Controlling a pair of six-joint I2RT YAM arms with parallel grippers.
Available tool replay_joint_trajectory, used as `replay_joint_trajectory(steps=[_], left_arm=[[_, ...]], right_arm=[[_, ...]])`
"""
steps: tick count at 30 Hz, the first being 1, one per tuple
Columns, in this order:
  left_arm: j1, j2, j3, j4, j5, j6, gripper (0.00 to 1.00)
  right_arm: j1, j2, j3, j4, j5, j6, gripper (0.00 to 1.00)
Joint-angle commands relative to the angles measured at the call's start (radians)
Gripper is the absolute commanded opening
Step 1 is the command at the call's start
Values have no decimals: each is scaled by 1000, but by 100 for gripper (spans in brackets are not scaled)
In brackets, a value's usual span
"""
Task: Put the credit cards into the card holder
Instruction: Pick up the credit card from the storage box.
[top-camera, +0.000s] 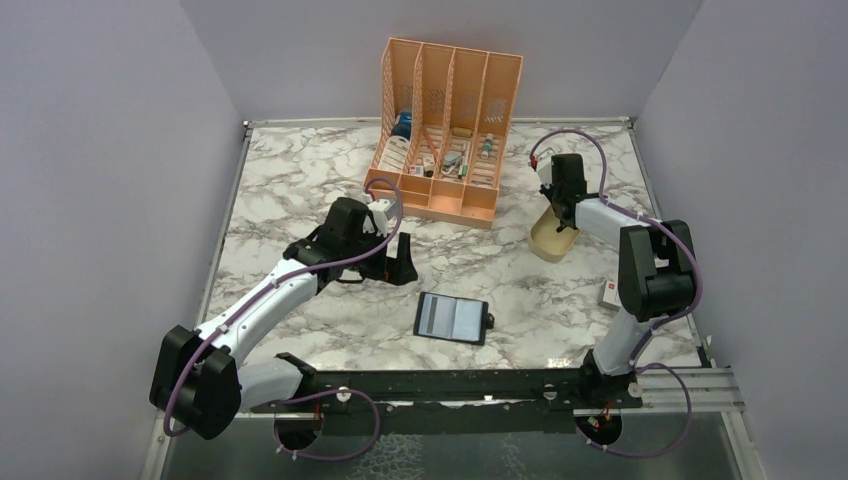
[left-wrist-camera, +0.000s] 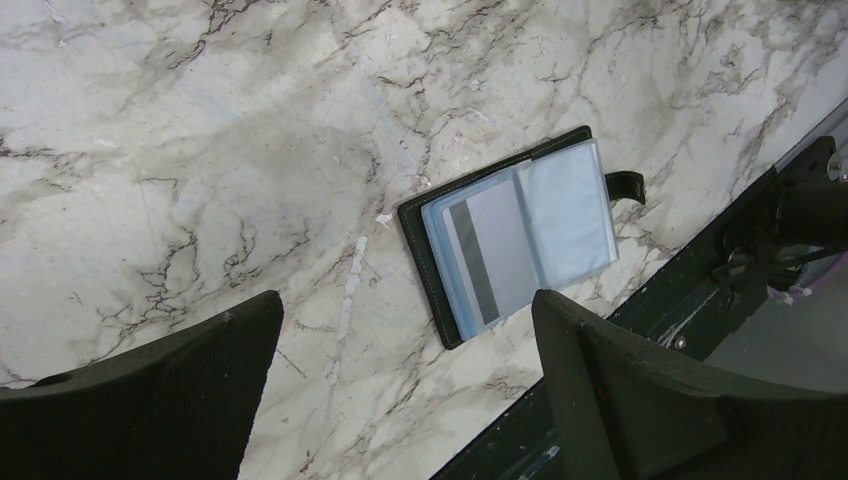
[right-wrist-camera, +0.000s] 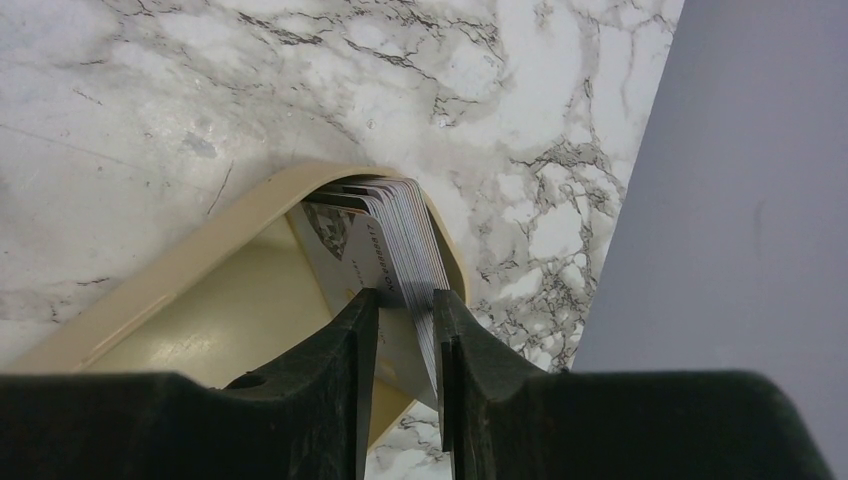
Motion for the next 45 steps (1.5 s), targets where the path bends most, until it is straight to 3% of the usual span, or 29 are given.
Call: replay_joint_trajectory(steps=[1, 21, 33, 40, 45], left_arm=[[4, -3, 3, -3, 29, 7, 99], [4, -12, 1, -2, 28, 9, 99], [4, -18, 1, -2, 23, 6, 99], [6, -41, 3, -7, -26, -6, 99], [6, -43, -7, 9, 14, -19, 94]], right_arm=[[-9, -19, 28, 8, 16, 9, 26], [-9, -27, 49, -8, 17, 8, 18], [-6, -66, 63, -82, -64, 50, 1], [-2, -136, 101, -205, -193, 136, 1], [-1, -194, 147, -302, -287, 300, 1]])
